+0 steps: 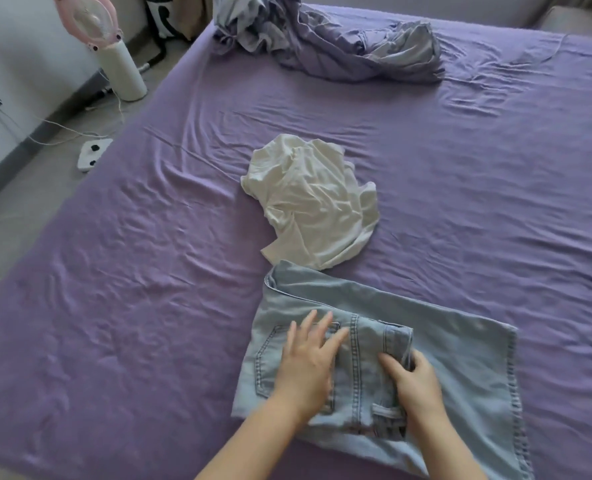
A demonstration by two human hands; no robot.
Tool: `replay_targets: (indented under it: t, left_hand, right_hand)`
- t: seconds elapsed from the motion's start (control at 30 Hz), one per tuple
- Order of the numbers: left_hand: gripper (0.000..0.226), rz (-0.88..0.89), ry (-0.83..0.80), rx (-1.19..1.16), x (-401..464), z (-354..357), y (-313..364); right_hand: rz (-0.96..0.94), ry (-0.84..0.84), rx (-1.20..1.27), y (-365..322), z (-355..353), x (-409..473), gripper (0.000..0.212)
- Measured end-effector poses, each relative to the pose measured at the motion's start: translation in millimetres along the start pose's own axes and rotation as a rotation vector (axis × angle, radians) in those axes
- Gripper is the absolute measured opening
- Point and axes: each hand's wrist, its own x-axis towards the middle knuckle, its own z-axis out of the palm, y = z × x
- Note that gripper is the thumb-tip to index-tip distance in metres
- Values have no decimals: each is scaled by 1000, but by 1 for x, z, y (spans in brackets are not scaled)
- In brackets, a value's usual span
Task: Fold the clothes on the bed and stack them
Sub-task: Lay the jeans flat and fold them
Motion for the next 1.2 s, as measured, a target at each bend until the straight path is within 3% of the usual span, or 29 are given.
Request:
replay_targets:
  t: [0.1, 0.17, 0.23, 0.3, 0.47, 0.77, 0.93, 1.03, 1.2]
  left_hand:
    - [95, 6, -249, 217, 5, 33, 10]
    - [77, 2, -280, 285, 9, 53, 9]
    - [56, -47, -282, 283, 11, 69, 2]
    - [59, -85, -305, 311, 9, 83, -6]
    - [68, -43, -281, 338, 3, 101, -12]
    - [64, -102, -339, 363, 10, 84, -9]
    - [71, -515, -226, 305, 16, 61, -12]
    - [76, -738, -322, 266, 5, 52, -24]
    - [80, -795, -357, 205, -12, 45, -33]
  right_hand:
    - [-30, 59, -54, 21, -17, 13, 13]
    - [-149, 91, -204, 32, -15, 15, 25]
    - [-395, 140, -446, 44, -4, 14, 40]
    - [-603, 107, -705, 58, 10, 13, 48]
    - [-570, -3, -979, 107, 24, 27, 56]
    - [-488, -69, -988, 92, 17, 22, 57]
    - [-481, -97, -1059, 95, 14, 20, 60]
    - [-554, -42, -1032, 82, 20, 13, 56]
    - [-699, -117, -989, 58, 55, -6, 58]
